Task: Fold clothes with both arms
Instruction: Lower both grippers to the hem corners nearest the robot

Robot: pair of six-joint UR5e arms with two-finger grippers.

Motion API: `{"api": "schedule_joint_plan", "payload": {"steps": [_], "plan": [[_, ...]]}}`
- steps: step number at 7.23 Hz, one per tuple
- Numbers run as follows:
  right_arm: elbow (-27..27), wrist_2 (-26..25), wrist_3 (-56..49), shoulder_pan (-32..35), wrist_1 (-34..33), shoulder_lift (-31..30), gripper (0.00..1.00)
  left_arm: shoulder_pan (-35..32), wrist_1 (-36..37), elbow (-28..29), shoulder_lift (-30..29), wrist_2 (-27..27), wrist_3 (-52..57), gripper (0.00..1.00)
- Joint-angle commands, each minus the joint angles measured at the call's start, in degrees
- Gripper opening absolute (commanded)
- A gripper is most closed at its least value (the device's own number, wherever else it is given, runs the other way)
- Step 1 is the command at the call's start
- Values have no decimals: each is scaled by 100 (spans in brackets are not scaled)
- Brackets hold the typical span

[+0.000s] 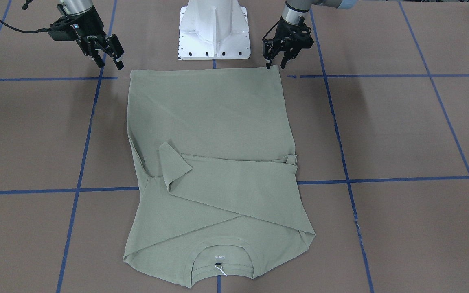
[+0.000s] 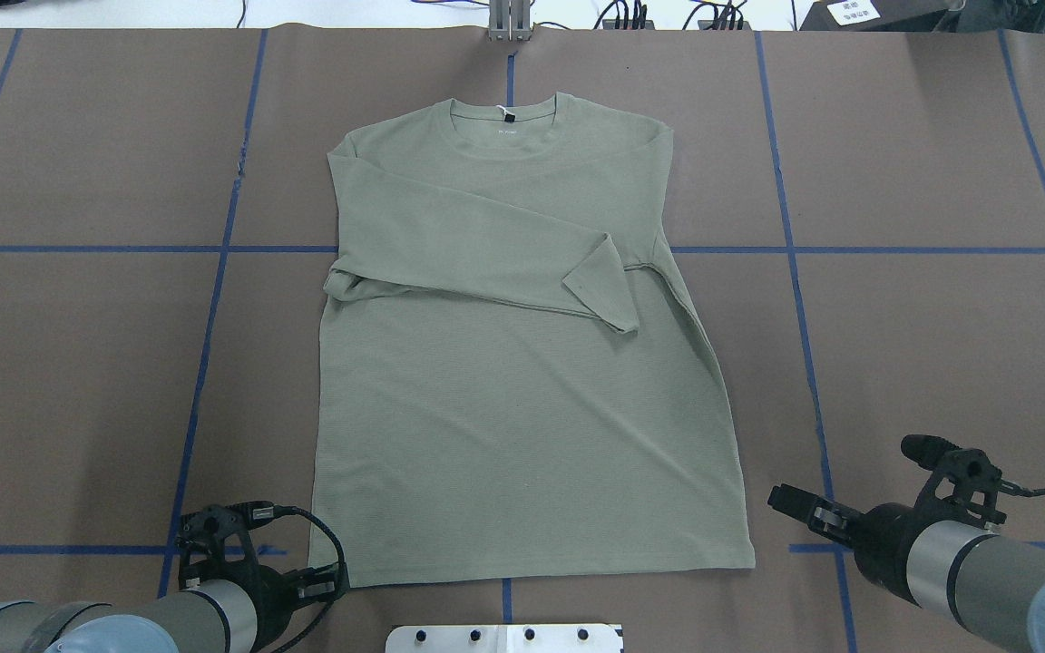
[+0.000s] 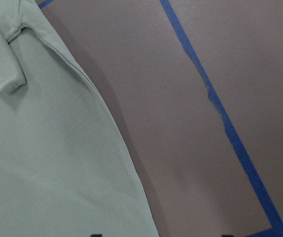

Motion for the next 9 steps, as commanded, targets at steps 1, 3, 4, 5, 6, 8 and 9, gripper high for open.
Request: {"api": "schedule_joint_plan", "payload": {"steps": [1,3,4,5,6,8,9], "plan": [[6,0,0,-9,0,0,85,0,7,17,-11,-1,3,49],[-3,0,0,-18,0,9,85,9,7,35,-20,-10,3,38],[-3,0,0,-18,0,9,85,9,7,61,-28,-10,3,38],[-3,0,0,-18,0,9,85,9,7,61,-28,-19,3,38],[-3,0,0,-35,0,9,85,9,7,61,-20,-19,3,34],[-30,-88,0,-140,-9,26,85,1,25,35,7,-19,21,0],[-30,-149,43,-202,-165,79,84,-8,33,-17,16,-19,82,0]]}}
